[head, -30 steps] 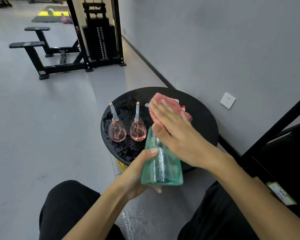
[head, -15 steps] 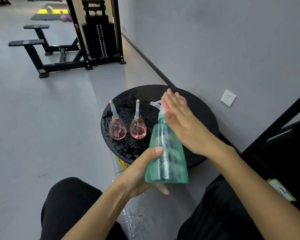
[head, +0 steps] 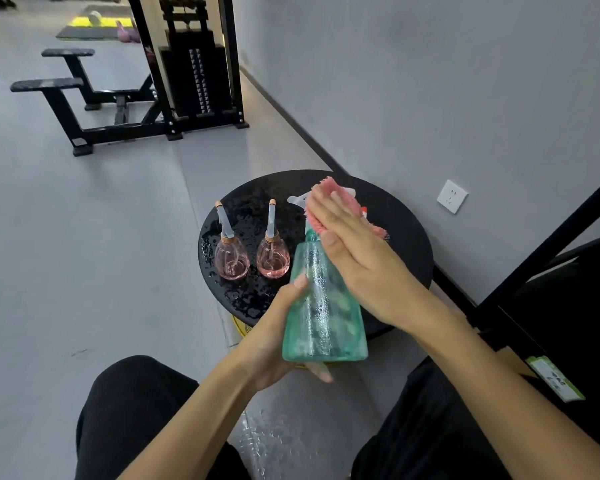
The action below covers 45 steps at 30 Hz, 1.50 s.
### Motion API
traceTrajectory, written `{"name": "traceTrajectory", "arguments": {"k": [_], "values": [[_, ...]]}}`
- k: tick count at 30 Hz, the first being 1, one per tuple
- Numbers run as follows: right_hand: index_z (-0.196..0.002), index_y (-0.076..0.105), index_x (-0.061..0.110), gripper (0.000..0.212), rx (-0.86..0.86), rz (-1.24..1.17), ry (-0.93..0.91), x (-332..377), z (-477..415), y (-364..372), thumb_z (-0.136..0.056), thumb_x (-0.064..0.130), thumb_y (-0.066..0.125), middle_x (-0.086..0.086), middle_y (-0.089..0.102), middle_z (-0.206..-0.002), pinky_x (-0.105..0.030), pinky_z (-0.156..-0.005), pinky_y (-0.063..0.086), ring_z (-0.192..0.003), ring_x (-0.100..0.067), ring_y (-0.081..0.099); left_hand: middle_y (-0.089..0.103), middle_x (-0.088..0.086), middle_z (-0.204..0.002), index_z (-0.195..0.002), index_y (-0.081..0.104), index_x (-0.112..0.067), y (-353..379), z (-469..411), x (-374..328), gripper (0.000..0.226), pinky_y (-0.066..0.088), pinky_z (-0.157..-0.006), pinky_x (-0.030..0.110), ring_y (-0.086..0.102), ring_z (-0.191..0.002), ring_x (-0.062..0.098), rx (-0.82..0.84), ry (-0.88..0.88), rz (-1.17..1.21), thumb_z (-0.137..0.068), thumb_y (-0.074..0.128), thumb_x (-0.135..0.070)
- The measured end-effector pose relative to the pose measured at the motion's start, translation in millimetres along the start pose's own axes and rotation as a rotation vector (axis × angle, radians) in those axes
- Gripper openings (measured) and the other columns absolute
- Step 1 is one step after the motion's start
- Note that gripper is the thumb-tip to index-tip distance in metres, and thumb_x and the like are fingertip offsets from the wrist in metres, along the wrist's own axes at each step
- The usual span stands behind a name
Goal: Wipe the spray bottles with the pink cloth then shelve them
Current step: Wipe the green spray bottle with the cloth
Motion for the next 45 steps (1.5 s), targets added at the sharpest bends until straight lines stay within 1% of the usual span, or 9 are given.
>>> {"name": "traceTrajectory", "arguments": {"k": [4,6,10,15,21,24,31,37,45], "values": [[-0.151,0.035,0.020,0.048,-0.040,0.053,-0.053,6.5,5.3,-6.7,-0.105,0.034,0.029,0.012,0.023,-0.160,-0.026,-0.123,0.009,-0.148,0.004,0.008,0.076,-0.003,-0.105,-0.098,0.076,-0.042,-7.8,-2.5,-3.3,0.051,0.058,-0.071,0.044,0.073,-0.093,0.017,-0.102,0.041,-0.037,-0.078,0.040,-0.072],[-0.147,0.043,0.018,0.048,-0.064,0.074,-0.072,12.4,9.5,-9.9,-0.103,0.034,0.032,0.009,0.032,-0.157,-0.018,-0.120,0.013,-0.147,0.003,0.015,0.076,-0.005,-0.108,-0.098,0.076,-0.044,-9.8,-3.4,-4.9,0.050,0.058,-0.081,0.044,0.073,-0.099,0.016,-0.137,0.065,-0.029,-0.080,0.037,-0.069],[-0.146,0.044,0.019,0.046,-0.042,0.082,-0.093,21.6,24.6,-5.5,-0.104,0.035,0.034,0.010,0.036,-0.155,-0.027,-0.120,0.022,-0.146,0.002,0.021,0.069,-0.003,-0.126,-0.128,0.061,-0.035,-14.8,-5.7,-15.0,0.052,0.057,-0.094,0.038,0.064,-0.119,0.016,-0.186,0.181,-0.018,-0.089,0.042,-0.063],[-0.148,0.041,0.021,0.047,-0.035,0.275,-0.164,37.2,53.0,12.4,-0.105,0.036,0.029,0.011,0.026,-0.160,-0.020,-0.119,0.011,-0.149,0.000,0.010,0.068,-0.003,-0.129,-0.133,0.056,-0.032,-22.5,-9.8,-27.7,0.061,0.055,-0.094,0.033,0.062,-0.122,0.013,-0.184,0.221,-0.110,-0.088,0.032,-0.064],[-0.155,0.016,0.028,0.052,-0.056,0.216,-0.094,26.9,50.3,20.1,-0.105,0.038,0.022,0.016,0.003,-0.164,-0.040,-0.121,0.012,-0.150,-0.001,-0.003,0.062,-0.006,-0.137,-0.141,0.049,-0.031,-20.3,-11.9,-25.9,0.062,0.050,-0.102,0.029,0.056,-0.128,0.011,-0.174,0.255,-0.221,-0.092,0.027,-0.062],[-0.156,0.005,0.033,0.052,-0.097,0.181,-0.004,11.9,33.0,14.3,-0.106,0.039,0.020,0.023,-0.005,-0.162,-0.050,-0.122,0.006,-0.147,0.004,-0.011,0.050,-0.009,-0.149,-0.145,0.043,-0.036,-20.6,-14.8,-16.8,0.069,0.037,-0.116,0.039,0.044,-0.139,0.010,-0.190,0.257,-0.266,-0.087,0.040,-0.074],[-0.157,0.008,0.023,0.053,-0.060,0.304,-0.102,10.6,63.2,49.4,-0.105,0.028,0.022,0.011,-0.006,-0.165,-0.045,-0.122,0.012,-0.152,-0.012,-0.007,0.069,-0.004,-0.127,-0.129,0.060,-0.027,-31.9,-20.6,-30.8,0.056,0.050,-0.103,0.033,0.063,-0.120,0.011,-0.242,0.307,-0.243,-0.090,0.034,-0.058],[-0.156,0.004,0.029,0.055,-0.140,0.111,0.060,-23.5,29.8,30.1,-0.105,0.038,0.021,0.021,-0.005,-0.163,-0.028,-0.123,0.005,-0.149,0.000,-0.008,0.057,-0.005,-0.143,-0.144,0.045,-0.033,-32.3,-34.7,-13.2,0.063,0.036,-0.115,0.050,0.052,-0.134,0.015,-0.239,0.305,-0.268,-0.088,0.044,-0.063],[-0.156,0.005,0.029,0.056,-0.120,0.089,0.052,-57.7,43.7,58.9,-0.106,0.034,0.028,0.018,-0.002,-0.164,-0.025,-0.121,0.011,-0.150,-0.003,0.000,0.060,0.006,-0.139,-0.142,0.046,-0.020,-59.4,-65.8,-9.9,0.070,0.040,-0.111,0.050,0.059,-0.127,0.023,-0.332,0.333,-0.229,-0.086,0.059,-0.060]]}}
Point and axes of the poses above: each hand's wrist, its own z-axis away from the middle knuckle, its own y-axis out of the palm, x = y × z, the point moved 7 cm from there along -z, towards the middle knuckle
